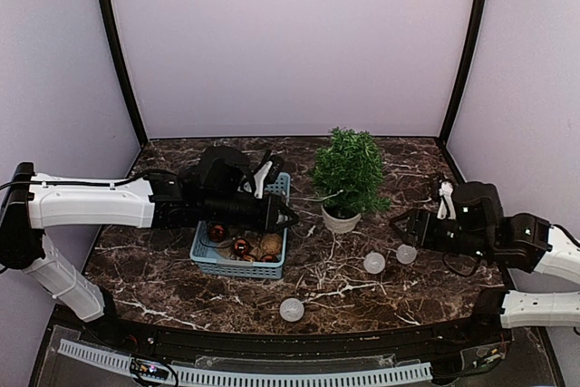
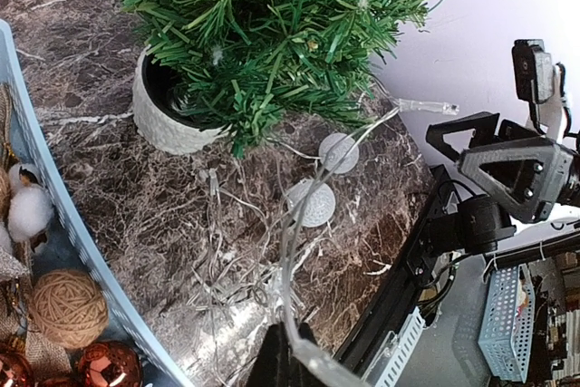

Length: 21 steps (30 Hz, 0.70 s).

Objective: Decorate the small christmas tree

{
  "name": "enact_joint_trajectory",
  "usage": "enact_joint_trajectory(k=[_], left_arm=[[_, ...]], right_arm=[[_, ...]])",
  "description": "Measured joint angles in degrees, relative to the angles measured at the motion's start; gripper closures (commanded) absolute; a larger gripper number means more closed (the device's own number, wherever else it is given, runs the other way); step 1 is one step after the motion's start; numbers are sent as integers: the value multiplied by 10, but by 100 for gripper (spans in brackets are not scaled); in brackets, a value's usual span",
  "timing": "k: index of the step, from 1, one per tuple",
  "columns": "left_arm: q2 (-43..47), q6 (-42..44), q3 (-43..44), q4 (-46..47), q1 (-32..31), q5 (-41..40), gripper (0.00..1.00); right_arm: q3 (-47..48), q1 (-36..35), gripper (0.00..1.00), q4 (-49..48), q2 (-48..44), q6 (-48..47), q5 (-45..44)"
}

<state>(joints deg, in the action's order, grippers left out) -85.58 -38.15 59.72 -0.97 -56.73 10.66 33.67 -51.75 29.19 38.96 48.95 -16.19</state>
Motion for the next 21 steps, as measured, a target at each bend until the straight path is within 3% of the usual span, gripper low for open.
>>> enact_joint_trajectory(k=[8, 21], left_arm=[[0, 0, 0, 9, 0, 13, 100], [0, 0, 0, 13, 0, 20, 100]], right_arm=[[-46, -65, 31, -241, 104, -87, 118], [-60, -121, 39, -512, 383, -103, 93]])
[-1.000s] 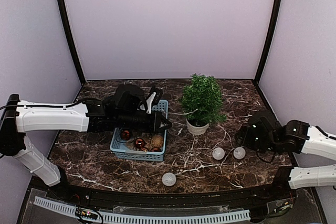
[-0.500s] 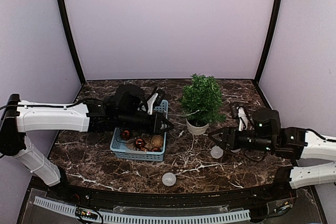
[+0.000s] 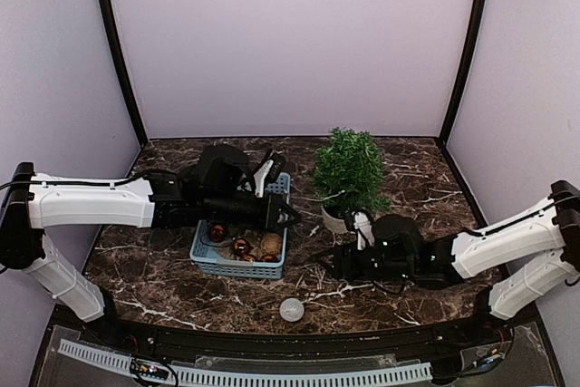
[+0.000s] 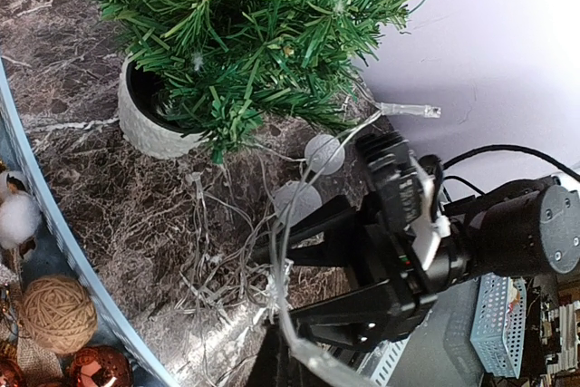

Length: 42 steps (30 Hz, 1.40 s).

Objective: Decorate the small christmas tree

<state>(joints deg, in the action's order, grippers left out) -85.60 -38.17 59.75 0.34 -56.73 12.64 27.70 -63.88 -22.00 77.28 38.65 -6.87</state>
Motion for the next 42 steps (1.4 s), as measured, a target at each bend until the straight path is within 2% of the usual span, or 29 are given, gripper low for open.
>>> enact_joint_trajectory(k=[4, 6, 7, 8, 10, 15, 20, 25, 29, 36, 42], left_arm=[[0, 0, 0, 0, 0, 0, 100], [0, 0, 0, 0, 0, 0, 100], [0, 0, 0, 0, 0, 0, 100], [0, 0, 0, 0, 0, 0, 100], [1, 0, 0, 0, 0, -2, 100], [7, -2, 0, -5, 8, -12, 100], [15, -13, -8, -1, 37, -8, 100], [3, -17, -9, 9, 55, 14, 100], [-22, -24, -8, 28, 60, 43, 100], [-57, -33, 23, 76, 76, 88, 100], [-77, -33, 47, 90, 91, 105, 100]], right_arm=[[0, 0, 48, -38, 61, 1, -24], [0, 0, 64, -55, 85, 2, -34], [0, 0, 79, -60, 93, -1, -37], [0, 0, 88, -65, 101, 2, -39], [1, -1, 100, -72, 111, 5, -43], [-14, -2, 100, -84, 76, 27, -50], [-53, -3, 100, -36, -50, 55, -67], [-30, -6, 100, 97, -198, 62, -91], [35, -9, 100, 217, -266, 49, -99], [179, -10, 100, 390, -249, 11, -113], [269, -10, 100, 478, -205, -10, -144]])
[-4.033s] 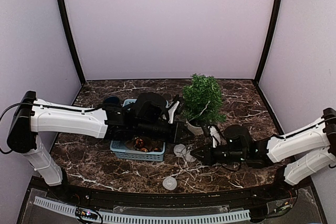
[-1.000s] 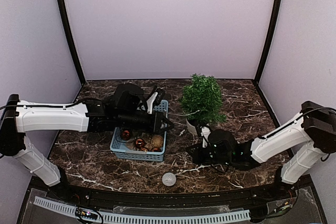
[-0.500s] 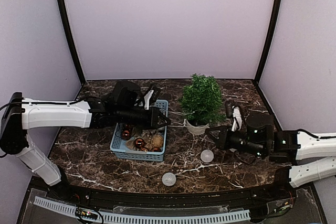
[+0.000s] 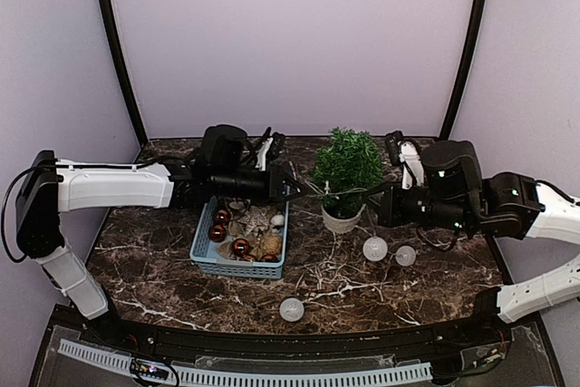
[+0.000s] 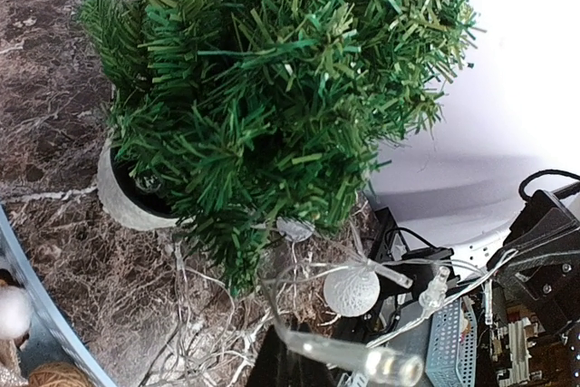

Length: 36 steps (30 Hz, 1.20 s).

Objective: Decorate the small christmas tree

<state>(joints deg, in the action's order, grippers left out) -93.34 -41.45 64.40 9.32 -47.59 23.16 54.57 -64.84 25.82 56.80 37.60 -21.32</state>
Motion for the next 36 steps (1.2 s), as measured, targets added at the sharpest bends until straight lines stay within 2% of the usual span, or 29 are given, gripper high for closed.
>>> enact_joint_trajectory(k=[2, 4, 6, 9, 11, 13, 16, 20, 24, 29, 36], left_arm=[[-11, -2, 9, 9, 7, 11, 98], [-24, -4, 17, 18, 12, 24, 91], [-35, -3, 25, 22, 17, 31, 80], [-46, 8, 26, 6, 33, 24, 50], [-46, 17, 19, -12, 44, 9, 36], [-38, 32, 9, -22, 51, -11, 28], [-3, 54, -21, -49, 53, -44, 22], [69, 103, -48, -79, 52, -91, 20], [127, 169, -45, -82, 47, -101, 19], [134, 232, -8, -70, 4, -55, 17], [67, 265, 67, -54, -57, 38, 17]], right_arm=[[22, 0, 100, 19, 10, -6, -7], [47, 0, 100, 39, 23, -12, -14], [78, 0, 100, 64, 36, -17, -26], [133, 0, 100, 94, 48, -20, -52], [169, 0, 100, 106, 55, -22, -69], [192, 0, 100, 111, 62, -22, -80], [211, 0, 100, 120, 75, -25, -95], [215, 1, 100, 126, 91, -32, -98], [215, 4, 100, 128, 96, -38, -93], [214, 12, 100, 118, 96, -50, -65], [200, 15, 100, 84, 92, -59, -14]])
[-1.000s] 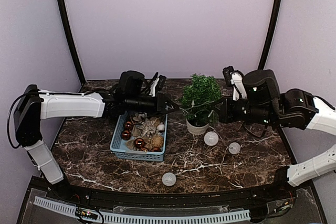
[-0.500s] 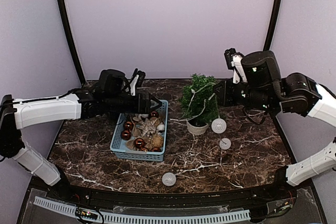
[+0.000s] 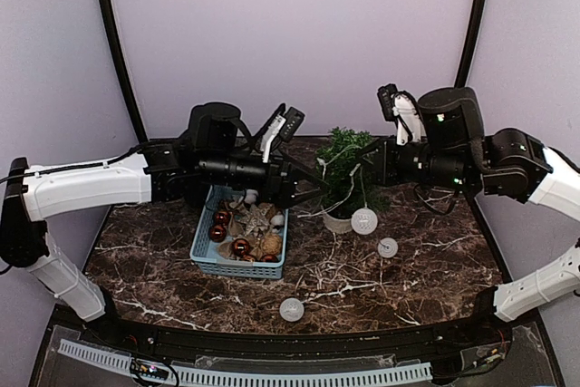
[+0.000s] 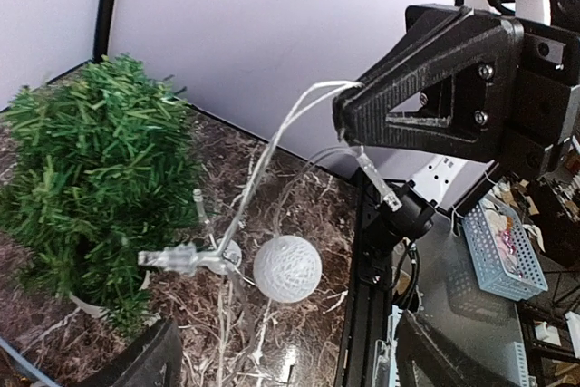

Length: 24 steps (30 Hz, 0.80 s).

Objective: Decorate the small christmas tree

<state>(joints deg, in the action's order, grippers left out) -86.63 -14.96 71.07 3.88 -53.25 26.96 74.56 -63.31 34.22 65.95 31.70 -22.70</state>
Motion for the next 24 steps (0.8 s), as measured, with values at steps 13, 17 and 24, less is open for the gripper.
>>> enact_joint_trajectory(k=[13, 17, 24], left_arm=[[-43, -28, 2, 45, -8, 24, 61], [-43, -56, 1, 86, -8, 24, 86], [-43, -97, -28, 149, -10, 3, 100]], right_arm=[[-21, 0, 100, -30, -6, -2, 47], [-28, 1, 100, -36, -7, -2, 53], [-62, 2, 95, -63, -26, 3, 60]])
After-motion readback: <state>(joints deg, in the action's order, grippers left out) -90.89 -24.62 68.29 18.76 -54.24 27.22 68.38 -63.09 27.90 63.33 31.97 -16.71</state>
